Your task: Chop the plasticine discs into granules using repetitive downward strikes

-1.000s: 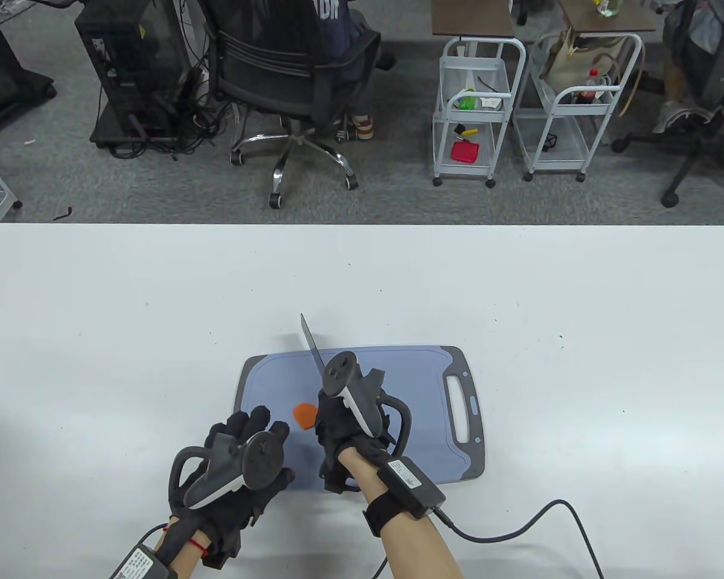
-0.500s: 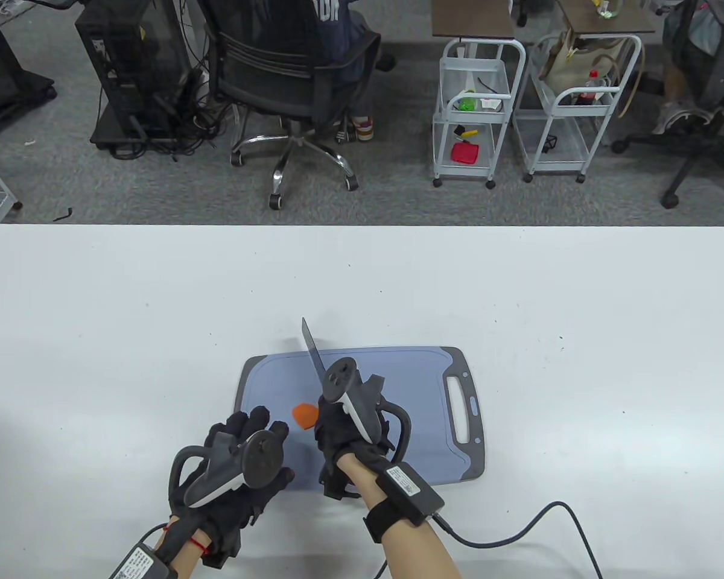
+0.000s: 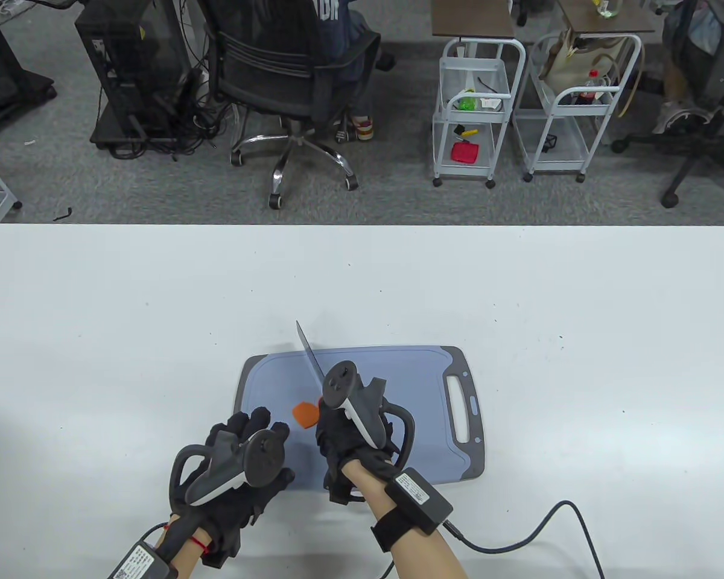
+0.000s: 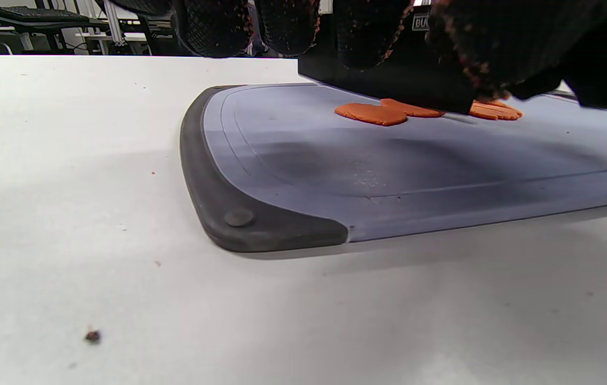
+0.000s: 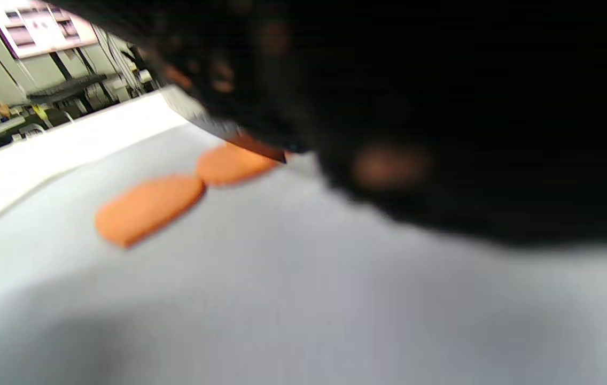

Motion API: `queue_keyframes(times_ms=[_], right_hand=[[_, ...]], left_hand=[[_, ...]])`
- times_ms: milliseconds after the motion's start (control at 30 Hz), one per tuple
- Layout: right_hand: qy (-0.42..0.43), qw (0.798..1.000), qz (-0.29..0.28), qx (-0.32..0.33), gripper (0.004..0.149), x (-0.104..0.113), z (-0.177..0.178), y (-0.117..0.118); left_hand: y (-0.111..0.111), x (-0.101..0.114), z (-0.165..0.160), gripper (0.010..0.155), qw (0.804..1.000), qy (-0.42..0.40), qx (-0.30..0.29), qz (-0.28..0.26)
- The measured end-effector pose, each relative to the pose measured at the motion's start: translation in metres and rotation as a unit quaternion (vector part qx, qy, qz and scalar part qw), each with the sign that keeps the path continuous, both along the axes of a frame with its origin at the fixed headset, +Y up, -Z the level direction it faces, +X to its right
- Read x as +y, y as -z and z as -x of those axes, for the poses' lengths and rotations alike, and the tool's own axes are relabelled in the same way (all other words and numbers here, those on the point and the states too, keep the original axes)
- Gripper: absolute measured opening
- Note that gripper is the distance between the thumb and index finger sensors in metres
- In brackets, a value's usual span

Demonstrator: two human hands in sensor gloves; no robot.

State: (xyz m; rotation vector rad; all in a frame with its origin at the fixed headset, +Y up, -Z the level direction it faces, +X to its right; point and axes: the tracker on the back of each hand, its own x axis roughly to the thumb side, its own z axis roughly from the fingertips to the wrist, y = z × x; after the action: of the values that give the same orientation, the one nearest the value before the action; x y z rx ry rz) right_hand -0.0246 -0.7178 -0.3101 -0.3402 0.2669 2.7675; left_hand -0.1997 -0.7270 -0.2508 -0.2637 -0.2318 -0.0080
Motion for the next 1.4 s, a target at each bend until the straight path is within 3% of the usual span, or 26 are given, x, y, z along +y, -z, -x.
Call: queue_keyframes(times_ms=[133, 267, 333, 400, 500, 633, 733, 800, 967, 1067, 1167, 1300, 1400], right_hand=[[-0.023, 1.000, -0.021, -0.001, 0.052, -0.006, 0.004, 0.002], [0.032, 0.999, -0.020, -0.010, 0.052, -0.011, -0.006, 0.007], [0.035, 0.999, 0.009, -0.009, 0.052, -0.007, -0.006, 0.008], [0.025, 0.999, -0.027, 0.006, 0.053, 0.001, -0.003, 0.002], [-0.005, 1.000, -0.007, 0.012, 0.053, 0.006, 0.004, -0.002], [-0.032, 0.999, 0.017, 0.004, 0.053, -0.006, 0.011, 0.005], [-0.037, 0.999, -0.036, -0.002, 0.053, -0.015, 0.014, 0.007], [-0.046, 0.999, -0.027, -0.008, 0.053, -0.015, 0.018, 0.011], [-0.005, 1.000, -0.005, 0.003, 0.053, 0.001, 0.011, 0.011], [-0.025, 1.000, 0.016, 0.008, 0.053, 0.007, 0.008, 0.007], [-0.027, 0.999, 0.031, 0.006, 0.054, -0.005, 0.008, 0.009], [-0.008, 1.000, -0.027, -0.002, 0.054, -0.021, 0.008, 0.009], [0.011, 1.000, -0.022, -0.011, 0.053, -0.023, 0.005, 0.016]], left_hand=[[0.000, 0.000, 0.000, 0.078, 1.000, 0.003, 0.001, 0.004], [-0.001, 0.000, 0.000, 0.078, 1.000, 0.001, 0.002, 0.004], [-0.002, 0.001, 0.000, 0.078, 1.000, -0.003, 0.000, 0.002], [-0.001, 0.001, 0.000, 0.078, 1.000, -0.004, 0.000, 0.004], [-0.001, 0.001, 0.000, 0.078, 1.000, -0.001, 0.001, 0.002], [-0.001, 0.001, 0.001, 0.078, 1.000, 0.002, 0.001, 0.004], [-0.001, 0.005, 0.003, 0.078, 1.000, -0.007, 0.007, -0.001], [-0.002, 0.007, 0.004, 0.078, 1.000, -0.016, 0.009, -0.007], [-0.004, 0.008, 0.004, 0.078, 1.000, -0.013, 0.004, -0.008], [-0.003, 0.009, 0.004, 0.078, 1.000, -0.011, 0.002, -0.010], [-0.002, 0.007, 0.003, 0.078, 1.000, -0.008, 0.003, -0.007], [-0.002, 0.007, 0.004, 0.078, 1.000, -0.002, 0.005, -0.004], [-0.002, 0.007, 0.004, 0.078, 1.000, -0.007, 0.007, -0.004]])
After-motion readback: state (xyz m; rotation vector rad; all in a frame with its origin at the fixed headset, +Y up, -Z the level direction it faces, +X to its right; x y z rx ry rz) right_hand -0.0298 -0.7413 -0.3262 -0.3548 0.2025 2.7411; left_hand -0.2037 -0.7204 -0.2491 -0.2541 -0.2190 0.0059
